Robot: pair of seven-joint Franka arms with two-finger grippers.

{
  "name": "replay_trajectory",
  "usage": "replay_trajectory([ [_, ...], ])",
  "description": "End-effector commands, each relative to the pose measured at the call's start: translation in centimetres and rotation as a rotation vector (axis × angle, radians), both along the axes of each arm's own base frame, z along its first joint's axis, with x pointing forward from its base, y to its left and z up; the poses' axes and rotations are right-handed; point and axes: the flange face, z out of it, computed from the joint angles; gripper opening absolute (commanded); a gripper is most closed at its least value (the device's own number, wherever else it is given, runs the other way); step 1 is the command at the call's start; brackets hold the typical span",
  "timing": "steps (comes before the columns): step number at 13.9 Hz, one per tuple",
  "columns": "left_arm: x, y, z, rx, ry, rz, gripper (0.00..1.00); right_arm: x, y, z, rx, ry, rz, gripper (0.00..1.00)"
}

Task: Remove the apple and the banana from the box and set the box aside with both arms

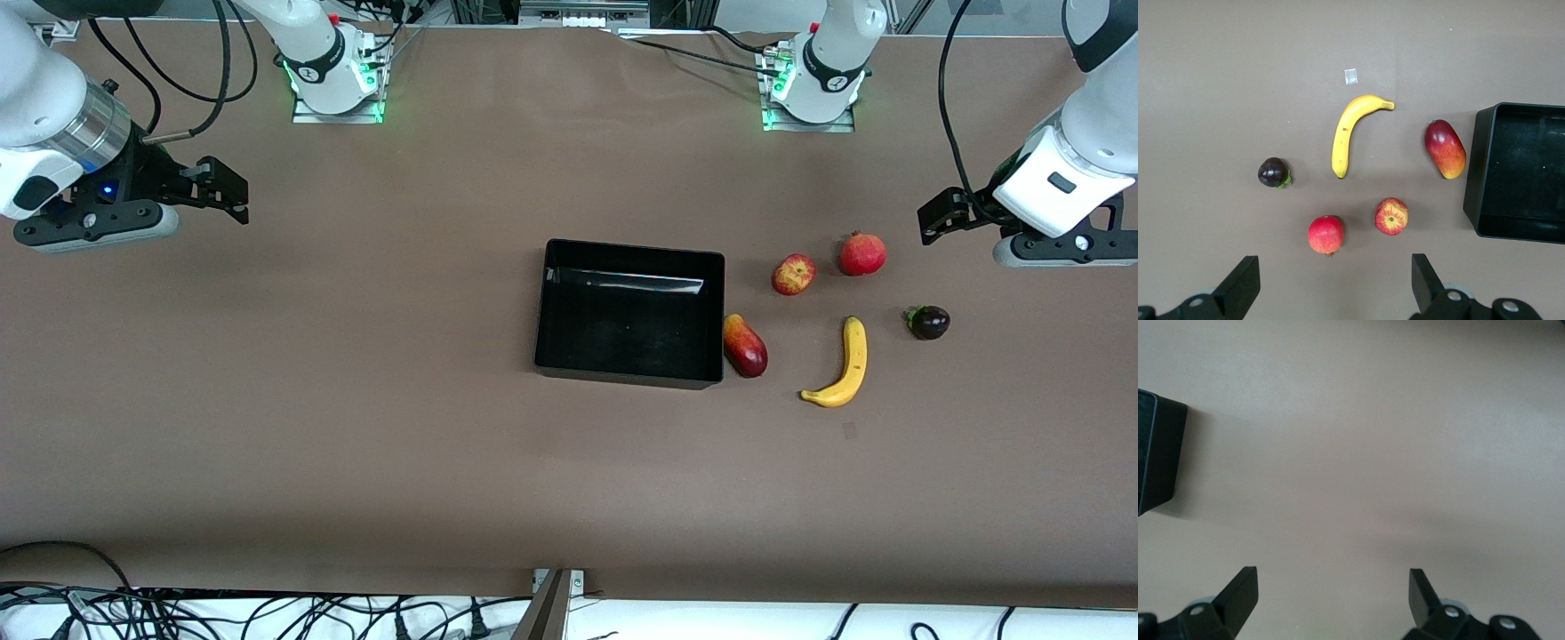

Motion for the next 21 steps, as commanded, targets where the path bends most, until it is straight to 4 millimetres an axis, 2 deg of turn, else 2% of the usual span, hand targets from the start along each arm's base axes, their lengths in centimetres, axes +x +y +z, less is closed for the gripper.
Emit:
replay_trajectory([
  [1, -0.4, 0.3, 0.2, 0.015, -0.007, -0.003, 1.0, -0.2, 0.0, 0.6, 0.0, -0.008, -0.003, 1.0],
  [17, -0.5, -0.7, 0.4, 0.0, -0.006, -0.014, 1.0, 0.1, 0.0, 0.6, -0.003, -0.024, -0.001, 1.0],
  [21, -0.6, -1.0, 0.6, 0.001, -0.008, -0.011, 1.0, 0.7, 0.2, 0.0, 0.008, -0.023, 0.002, 1.0],
])
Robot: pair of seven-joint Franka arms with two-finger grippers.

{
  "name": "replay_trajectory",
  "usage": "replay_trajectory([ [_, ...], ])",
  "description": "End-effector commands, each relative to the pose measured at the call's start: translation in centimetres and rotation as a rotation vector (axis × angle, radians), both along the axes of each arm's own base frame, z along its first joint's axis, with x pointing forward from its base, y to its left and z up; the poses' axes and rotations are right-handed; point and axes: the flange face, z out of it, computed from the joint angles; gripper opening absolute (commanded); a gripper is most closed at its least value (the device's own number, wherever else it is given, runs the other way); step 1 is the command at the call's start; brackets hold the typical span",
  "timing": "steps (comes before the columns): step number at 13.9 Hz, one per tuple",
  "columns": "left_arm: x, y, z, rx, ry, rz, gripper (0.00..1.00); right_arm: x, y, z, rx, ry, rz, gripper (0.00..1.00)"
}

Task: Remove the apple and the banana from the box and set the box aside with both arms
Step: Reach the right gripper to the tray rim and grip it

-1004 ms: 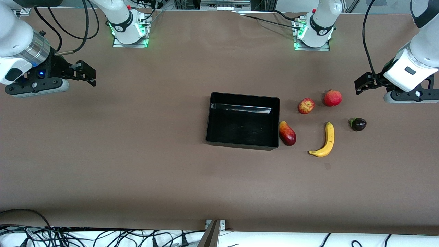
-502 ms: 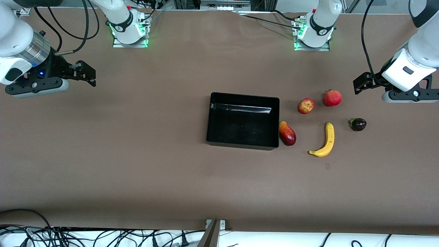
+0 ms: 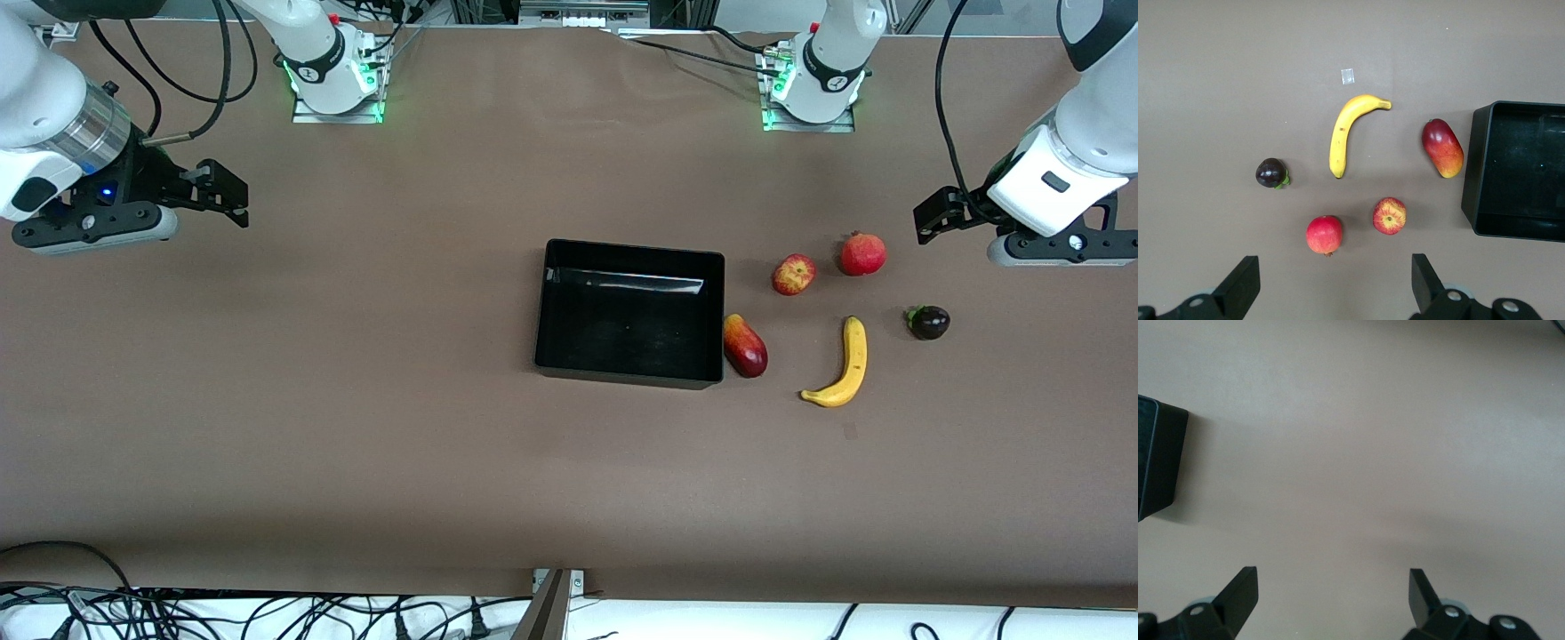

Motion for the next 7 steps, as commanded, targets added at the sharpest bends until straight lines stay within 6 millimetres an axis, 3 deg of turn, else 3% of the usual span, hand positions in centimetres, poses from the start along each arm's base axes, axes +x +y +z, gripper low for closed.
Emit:
replay_trajectory([
  [1, -0.5, -0.4, 0.6, 0.001, -0.01, 0.001, 1.0, 0.3, 0.8, 0.0, 0.002, -0.013, 0.011, 1.0],
  [4, -0.5, -0.4, 0.6, 0.001, -0.008, 0.0, 1.0, -0.2, 4.6, -0.8, -0.001, 0.001, 0.09, 1.0],
  [5, -0.5, -0.4, 0.6, 0.001, -0.01, 0.0, 1.0, -0.1, 6.6, -2.8, -0.012, 0.034, 0.123, 1.0],
  [6, -0.5, -0.4, 0.6, 0.001, -0.01, 0.0, 1.0, 0.3, 8.9, -6.1, -0.028, 0.104, 0.16, 1.0],
  [7, -0.5, -0.5, 0.5, 0.001, -0.008, -0.002, 1.0, -0.1, 11.0, -7.5, -0.029, 0.116, 0.18, 1.0],
])
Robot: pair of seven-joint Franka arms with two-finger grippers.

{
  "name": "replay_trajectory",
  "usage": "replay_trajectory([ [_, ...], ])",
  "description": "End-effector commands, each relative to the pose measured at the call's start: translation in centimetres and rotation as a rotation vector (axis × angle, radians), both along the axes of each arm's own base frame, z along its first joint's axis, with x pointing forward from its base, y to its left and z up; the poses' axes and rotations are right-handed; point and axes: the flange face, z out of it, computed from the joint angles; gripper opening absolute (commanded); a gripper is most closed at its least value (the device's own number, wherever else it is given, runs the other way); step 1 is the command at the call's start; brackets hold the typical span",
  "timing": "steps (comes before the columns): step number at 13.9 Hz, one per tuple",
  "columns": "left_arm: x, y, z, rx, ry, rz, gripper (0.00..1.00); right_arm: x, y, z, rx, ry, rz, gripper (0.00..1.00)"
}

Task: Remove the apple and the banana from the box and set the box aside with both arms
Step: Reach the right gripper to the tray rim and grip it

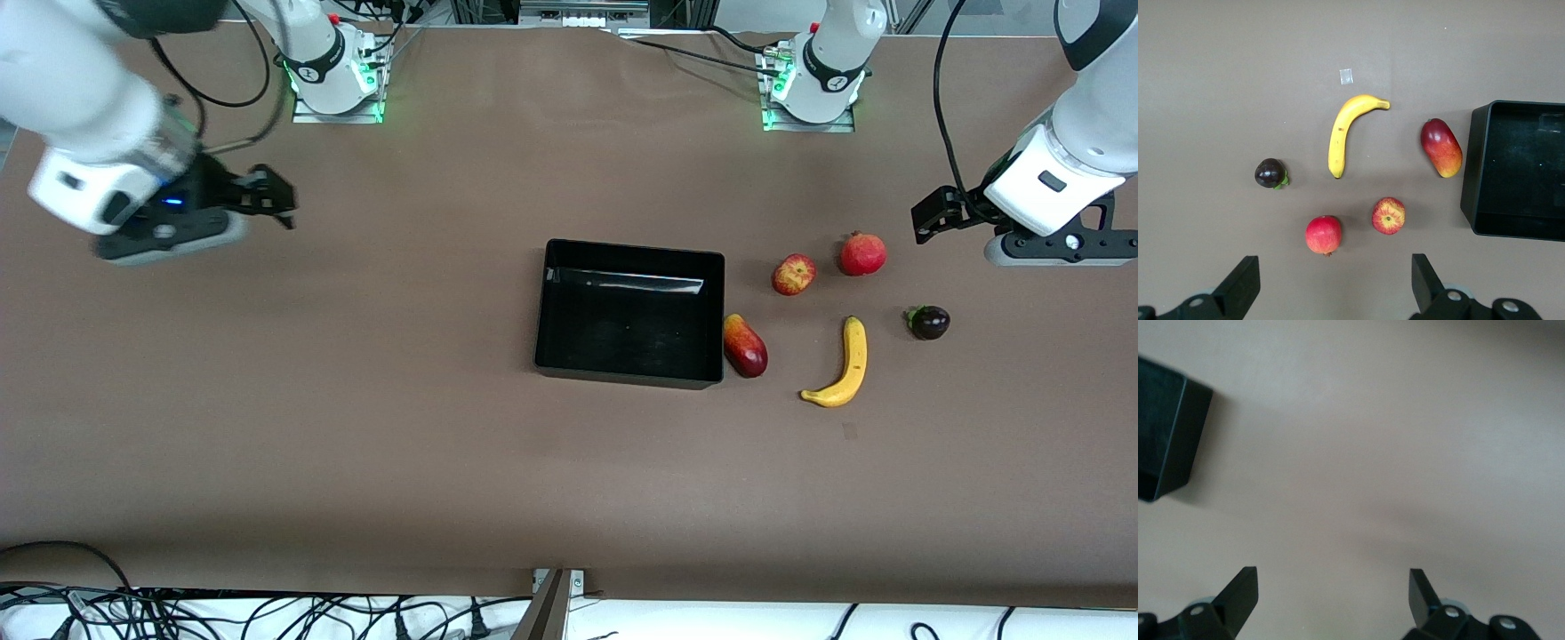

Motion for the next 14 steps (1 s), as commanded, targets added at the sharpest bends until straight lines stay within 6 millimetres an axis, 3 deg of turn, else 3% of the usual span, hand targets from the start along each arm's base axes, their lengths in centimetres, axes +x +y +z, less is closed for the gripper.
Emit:
replay_trajectory([
  [1, -0.5, -0.4, 0.5, 0.001, -0.008, 0.0, 1.0, -0.2, 7.3, -5.1, -0.006, 0.049, 0.08, 1.0],
  [3, -0.5, -0.4, 0.5, 0.001, -0.008, 0.0, 1.0, 0.0, 12.3, -9.3, 0.019, 0.052, -0.09, 1.0],
  [6, -0.4, -0.4, 0.4, 0.001, -0.008, 0.0, 1.0, -1.9, 21.6, -16.1, 0.03, 0.01, -0.219, 1.0],
  [9, -0.3, -0.4, 0.3, 0.001, -0.004, -0.006, 1.0, -3.8, 28.1, -22.8, 0.079, 0.002, -0.346, 1.0],
  [11, -0.3, -0.3, 0.3, 0.001, -0.004, -0.003, 1.0, -5.5, 31.0, -26.6, 0.085, -0.011, -0.369, 1.0],
  [12, -0.3, -0.3, 0.3, 0.001, -0.004, -0.003, 1.0, -5.6, 31.4, -28.6, 0.081, -0.009, -0.384, 0.96],
  [14, -0.3, -0.4, 0.2, 0.001, -0.003, -0.001, 1.0, -4.8, 31.0, -30.4, 0.092, -0.021, -0.387, 0.77],
])
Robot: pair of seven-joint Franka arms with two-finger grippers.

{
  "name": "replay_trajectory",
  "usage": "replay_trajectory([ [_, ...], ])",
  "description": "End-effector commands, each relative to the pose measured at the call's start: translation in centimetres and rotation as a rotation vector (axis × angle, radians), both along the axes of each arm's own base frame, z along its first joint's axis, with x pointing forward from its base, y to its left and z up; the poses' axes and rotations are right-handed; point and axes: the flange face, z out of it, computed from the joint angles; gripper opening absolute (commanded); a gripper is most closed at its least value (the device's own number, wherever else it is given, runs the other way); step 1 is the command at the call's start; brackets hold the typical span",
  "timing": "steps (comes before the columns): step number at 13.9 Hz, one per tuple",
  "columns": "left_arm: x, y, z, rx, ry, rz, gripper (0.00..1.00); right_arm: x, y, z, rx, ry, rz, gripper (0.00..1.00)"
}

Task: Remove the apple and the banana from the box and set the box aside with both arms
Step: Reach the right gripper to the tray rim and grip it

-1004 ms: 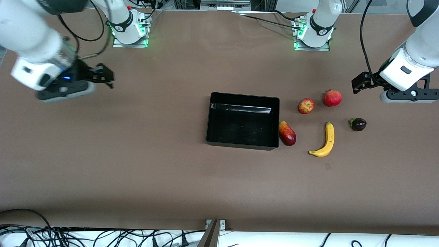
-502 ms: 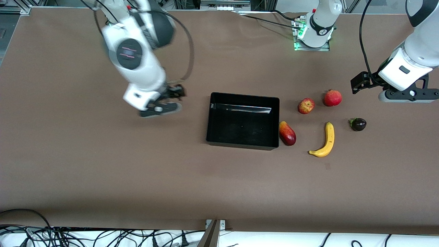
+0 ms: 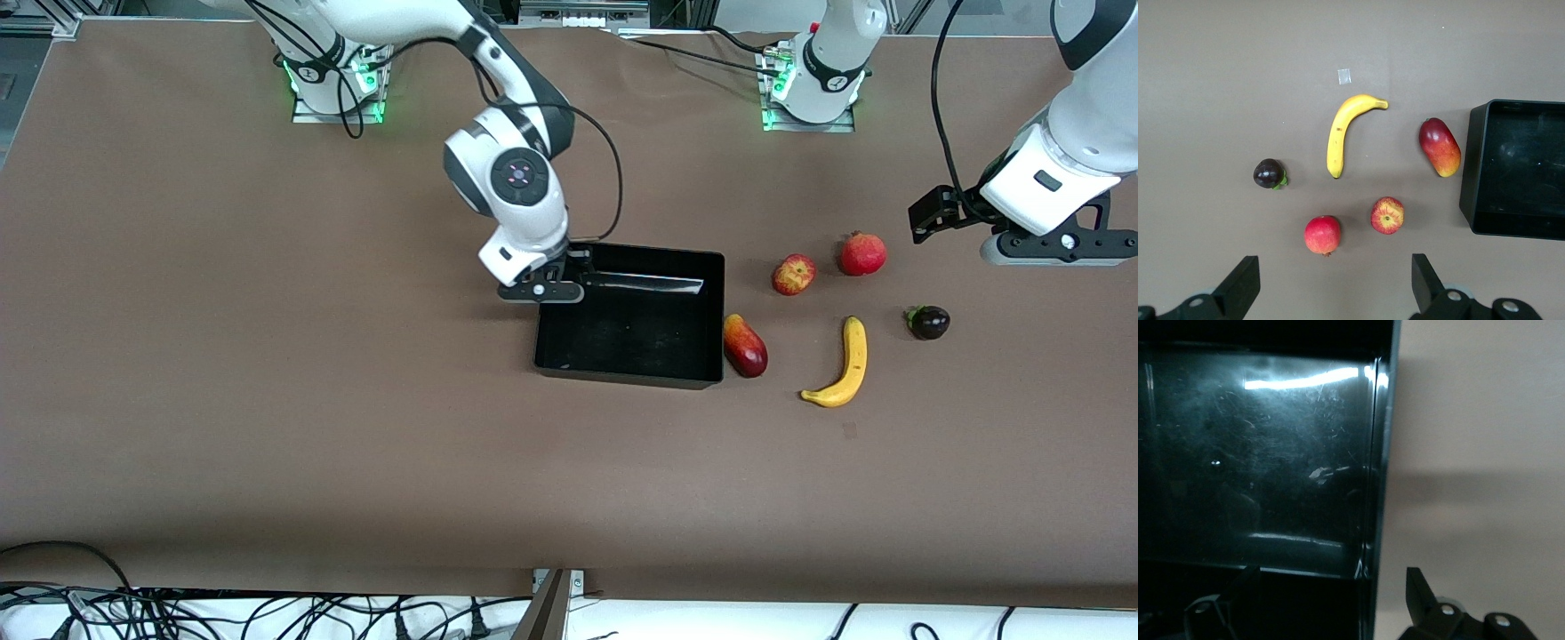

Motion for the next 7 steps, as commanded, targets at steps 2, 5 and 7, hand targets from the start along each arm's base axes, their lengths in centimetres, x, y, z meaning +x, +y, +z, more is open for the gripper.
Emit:
replay_trajectory([
  [2, -0.3, -0.1, 0.3, 0.001, -0.005, 0.005, 1.0, 1.7, -0.8, -2.8, -0.006, 0.003, -0.021, 0.45],
  [5, -0.3, -0.5, 0.3, 0.001, -0.005, 0.001, 1.0, 3.1, -2.6, -2.5, -0.024, -0.006, 0.045, 0.0],
  [7, -0.3, -0.5, 0.3, 0.001, -0.005, 0.001, 1.0, 3.6, -3.4, -2.5, -0.045, -0.007, 0.048, 0.0],
])
